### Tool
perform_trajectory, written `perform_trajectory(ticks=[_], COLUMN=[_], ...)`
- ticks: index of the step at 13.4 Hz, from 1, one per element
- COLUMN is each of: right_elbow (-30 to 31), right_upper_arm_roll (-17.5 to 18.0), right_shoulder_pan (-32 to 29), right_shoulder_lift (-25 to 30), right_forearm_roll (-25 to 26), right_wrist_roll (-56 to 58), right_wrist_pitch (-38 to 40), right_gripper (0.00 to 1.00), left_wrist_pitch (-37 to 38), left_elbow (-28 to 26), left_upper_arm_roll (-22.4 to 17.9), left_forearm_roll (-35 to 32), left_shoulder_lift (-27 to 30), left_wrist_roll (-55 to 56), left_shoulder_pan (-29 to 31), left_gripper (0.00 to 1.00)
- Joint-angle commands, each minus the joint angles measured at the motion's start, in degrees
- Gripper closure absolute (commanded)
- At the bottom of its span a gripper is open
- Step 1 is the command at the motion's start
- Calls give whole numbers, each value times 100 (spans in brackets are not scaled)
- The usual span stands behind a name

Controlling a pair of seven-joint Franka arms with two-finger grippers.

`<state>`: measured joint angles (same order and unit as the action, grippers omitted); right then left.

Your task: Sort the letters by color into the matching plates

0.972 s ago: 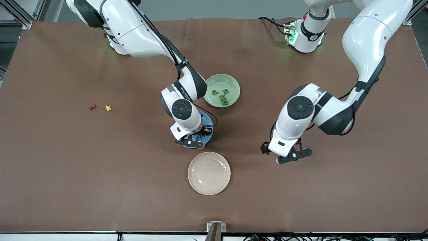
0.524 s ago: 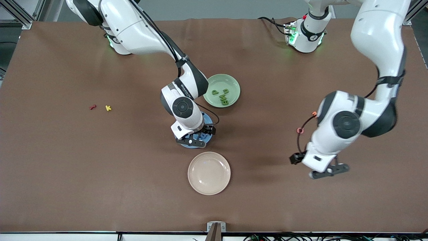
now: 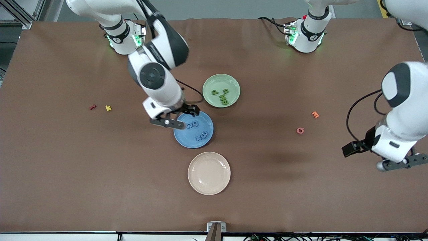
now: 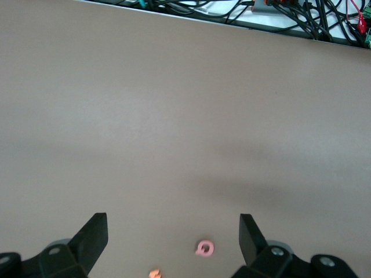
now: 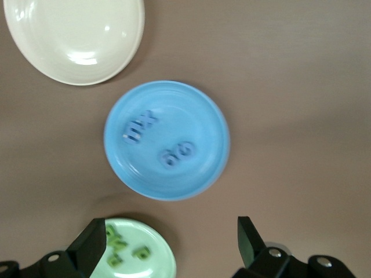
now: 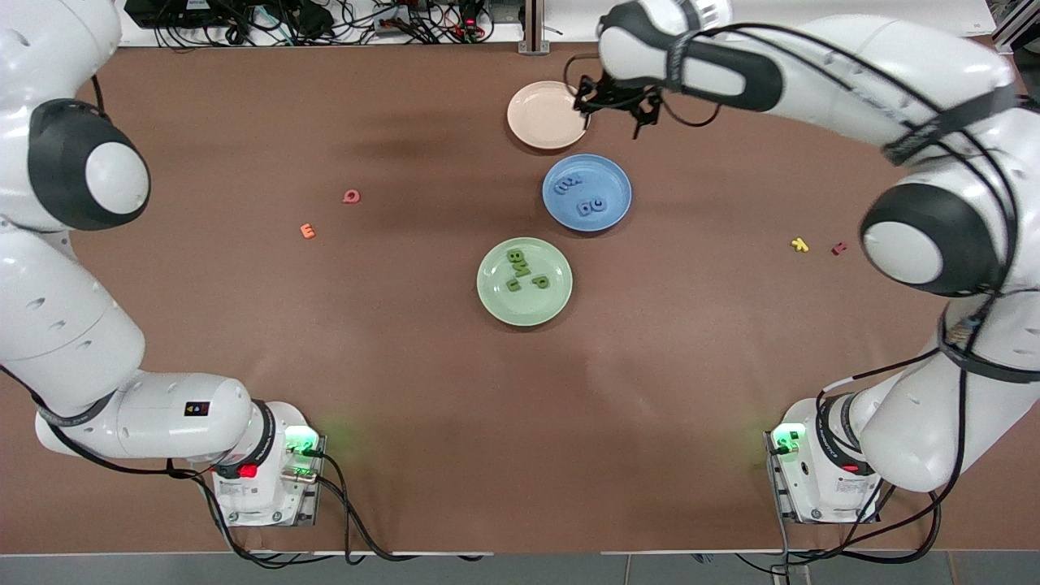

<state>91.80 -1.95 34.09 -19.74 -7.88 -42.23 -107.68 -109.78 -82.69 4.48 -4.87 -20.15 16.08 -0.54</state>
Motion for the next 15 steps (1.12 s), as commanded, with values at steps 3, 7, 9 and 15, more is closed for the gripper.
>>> perform_trajectory(ticks=[3, 7, 9, 15], right_elbow=[935, 901, 796, 50], right_upper_arm_roll=[46, 46, 46, 37], right_shoulder_pan=[-981, -2062, -2642, -3497], right_shoulder_lift=[1707, 2263, 2299, 2247], right_forearm_roll=[-64, 268, 322, 349], right_wrist_roll=[1003, 2435, 3235, 4881], right_wrist_pitch=[800, 1346, 1451, 1654], right_gripper=[0, 0, 0, 0], left_wrist_pitch=[1026, 2020, 2249, 2155], left_elbow=[-748, -748, -783, -1635], left_upper_arm_roll=[-193, -202, -193, -88], left_forearm_roll=[91, 477, 478, 496], left_shoulder_lift=[1390, 1909, 2137, 3034], left_wrist_roll=[-174, -1001, -984, -958], left_shoulder_pan=[-157, -263, -359, -395], left_gripper=[0, 0, 0, 0])
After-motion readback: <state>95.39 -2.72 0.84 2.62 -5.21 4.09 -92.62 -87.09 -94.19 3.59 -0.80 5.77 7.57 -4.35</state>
